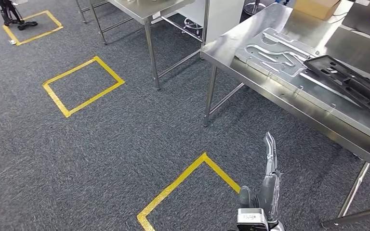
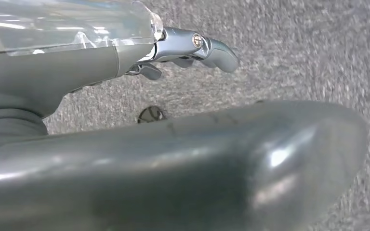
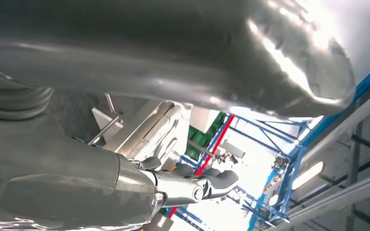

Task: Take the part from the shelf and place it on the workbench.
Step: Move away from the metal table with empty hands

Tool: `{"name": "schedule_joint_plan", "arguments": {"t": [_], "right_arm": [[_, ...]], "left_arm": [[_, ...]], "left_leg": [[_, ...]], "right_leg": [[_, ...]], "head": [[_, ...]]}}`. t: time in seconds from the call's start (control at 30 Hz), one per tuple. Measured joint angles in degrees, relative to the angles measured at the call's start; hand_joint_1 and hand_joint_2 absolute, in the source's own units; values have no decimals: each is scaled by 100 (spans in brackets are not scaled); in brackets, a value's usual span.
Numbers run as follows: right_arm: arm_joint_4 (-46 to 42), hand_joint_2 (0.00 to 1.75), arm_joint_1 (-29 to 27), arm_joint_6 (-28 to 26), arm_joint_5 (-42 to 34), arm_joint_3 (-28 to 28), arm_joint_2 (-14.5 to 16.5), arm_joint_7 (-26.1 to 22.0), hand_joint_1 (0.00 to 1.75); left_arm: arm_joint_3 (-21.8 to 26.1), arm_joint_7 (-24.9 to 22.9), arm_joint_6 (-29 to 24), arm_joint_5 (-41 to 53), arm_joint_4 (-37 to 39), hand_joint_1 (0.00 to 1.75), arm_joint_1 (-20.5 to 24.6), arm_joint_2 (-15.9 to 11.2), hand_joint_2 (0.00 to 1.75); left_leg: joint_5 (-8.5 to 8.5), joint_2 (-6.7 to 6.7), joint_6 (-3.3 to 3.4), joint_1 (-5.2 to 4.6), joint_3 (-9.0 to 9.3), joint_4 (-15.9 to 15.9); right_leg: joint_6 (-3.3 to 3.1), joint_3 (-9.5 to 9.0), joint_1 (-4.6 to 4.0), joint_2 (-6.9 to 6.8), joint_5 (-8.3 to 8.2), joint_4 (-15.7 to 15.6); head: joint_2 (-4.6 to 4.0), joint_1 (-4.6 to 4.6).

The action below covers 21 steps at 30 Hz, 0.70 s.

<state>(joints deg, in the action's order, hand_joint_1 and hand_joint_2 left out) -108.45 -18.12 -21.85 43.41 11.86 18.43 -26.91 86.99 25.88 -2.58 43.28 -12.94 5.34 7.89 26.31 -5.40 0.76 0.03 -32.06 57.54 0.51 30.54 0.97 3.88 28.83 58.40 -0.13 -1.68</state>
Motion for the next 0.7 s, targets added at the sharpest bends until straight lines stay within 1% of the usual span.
{"name": "schedule_joint_plan", "arguments": {"t": [0.03,0.07,0.1,0.13,0.17,0.2,0.23,0.27,0.3,0.33,0.37,0.4,0.43,0.47,0.5,0.53,0.57,0.6,0.63,0.67,0.7], "right_arm": [[17,0,6,-13,-7,11,-5,4,0],[29,0,6,-26,-21,18,-9,5,0],[37,0,5,-35,-38,22,-10,3,0],[41,0,-2,-43,-58,25,-11,-2,0],[43,0,-16,-49,-77,25,-11,-9,0],[44,0,-38,-51,-86,25,-11,-15,0],[44,0,-65,-52,-82,23,-11,-17,0],[44,0,-94,-54,-65,19,-11,-16,0],[43,0,-126,-56,-41,15,-11,-13,0],[33,0,-164,-58,-16,9,-11,-8,0],[13,0,-212,-56,1,2,-11,-7,0],[-25,0,-278,-45,2,-7,-10,-18,0],[-79,0,-359,-30,-15,-17,-7,-46,0],[-138,0,-447,-15,-42,-28,-4,-89,0],[-194,0,-536,-2,-81,-40,1,-144,0],[-241,0,-622,6,-127,-52,8,-202,0],[-285,0,-705,23,-181,-68,20,-259,0],[-328,0,-782,50,-238,-85,36,-314,0],[-371,0,-852,87,-289,-107,51,-361,0],[-413,0,-909,132,-326,-131,67,-397,0],[-446,0,-956,176,-349,-157,75,-412,0]], "left_arm": [[0,7,-5,15,0,0,-8,-2,0],[0,10,-11,32,-1,0,-21,-6,0],[-1,11,-16,49,-1,0,-34,-10,0],[-2,10,-25,70,-2,0,-39,-14,0],[-3,8,-32,85,-2,0,-35,-18,0],[-5,4,-40,100,-2,0,-30,-19,0],[-7,1,-47,113,-2,0,-26,-18,0],[-10,-3,-45,128,-2,0,-27,-17,0],[-15,-4,-40,144,-2,0,-32,-16,0],[-22,-5,-28,161,-2,0,-39,-15,0],[-28,-6,-13,177,-2,0,-45,-15,0],[-37,-8,4,194,-2,0,-48,-15,0],[-47,-15,18,213,-2,0,-47,-13,0],[-56,-24,27,229,-2,0,-44,-10,0],[-64,-37,31,246,-2,0,-45,-8,0],[-69,-50,22,256,-2,0,-52,-4,0],[-70,-62,7,266,-2,0,-62,-3,0],[-71,-77,-15,278,-2,0,-74,2,0],[-75,-90,-45,288,-2,0,-81,9,0],[-82,-103,-80,290,-2,0,-78,17,0],[-88,-115,-119,284,-2,0,-70,28,0]], "left_leg": [[-12,-50,-42,1,-30,5],[-22,-87,-80,13,-51,1],[-2,-46,-109,13,-74,32],[81,60,-137,12,-134,149],[232,199,-164,15,-242,385],[425,345,-193,23,-398,722],[622,425,-223,39,-581,1116],[751,457,-250,58,-730,1442],[780,474,-269,74,-797,1606],[702,493,-281,88,-749,1546],[537,527,-283,97,-583,1260],[351,606,-275,101,-344,839],[216,703,-254,89,-124,444],[133,773,-222,75,28,160],[111,816,-187,58,93,19],[119,800,-152,37,84,-3],[104,747,-114,34,69,-18],[88,703,-78,37,70,-38],[68,660,-39,42,78,-64],[44,621,0,51,87,-89],[26,580,28,52,91,-101]], "right_leg": [[-21,1,-11,-10,2,-21],[-56,4,-9,-62,-15,-32],[-94,-4,-2,-119,-32,-57],[-134,-14,8,-188,-48,-85],[-167,-20,15,-264,-59,-108],[-187,-21,5,-342,-60,-113],[-200,-16,-5,-423,-57,-112],[-201,-11,-14,-501,-55,-110],[-200,-8,-18,-573,-52,-107],[-194,-10,-20,-641,-47,-104],[-183,-17,-19,-704,-40,-102],[-167,-31,-20,-762,-30,-100],[-142,-43,-31,-816,-16,-98],[-114,-55,-42,-860,-3,-95],[-82,-63,-52,-896,3,-94],[-50,-67,-60,-928,4,-97],[-15,-77,-56,-960,4,-102],[24,-81,-41,-937,26,-84],[55,-52,-29,-847,101,-1],[78,28,-18,-722,240,190],[88,178,-10,-575,432,512]], "head": [[0,-1],[0,-2],[0,-3],[-1,-12],[-1,-21],[0,-30],[0,-38],[0,-38],[-1,-38],[-1,-38],[-1,-38],[-1,-39],[-1,-38],[-1,-34],[-1,-31],[0,-27],[0,-24],[0,-24],[0,-23],[0,-19],[0,-16]]}}
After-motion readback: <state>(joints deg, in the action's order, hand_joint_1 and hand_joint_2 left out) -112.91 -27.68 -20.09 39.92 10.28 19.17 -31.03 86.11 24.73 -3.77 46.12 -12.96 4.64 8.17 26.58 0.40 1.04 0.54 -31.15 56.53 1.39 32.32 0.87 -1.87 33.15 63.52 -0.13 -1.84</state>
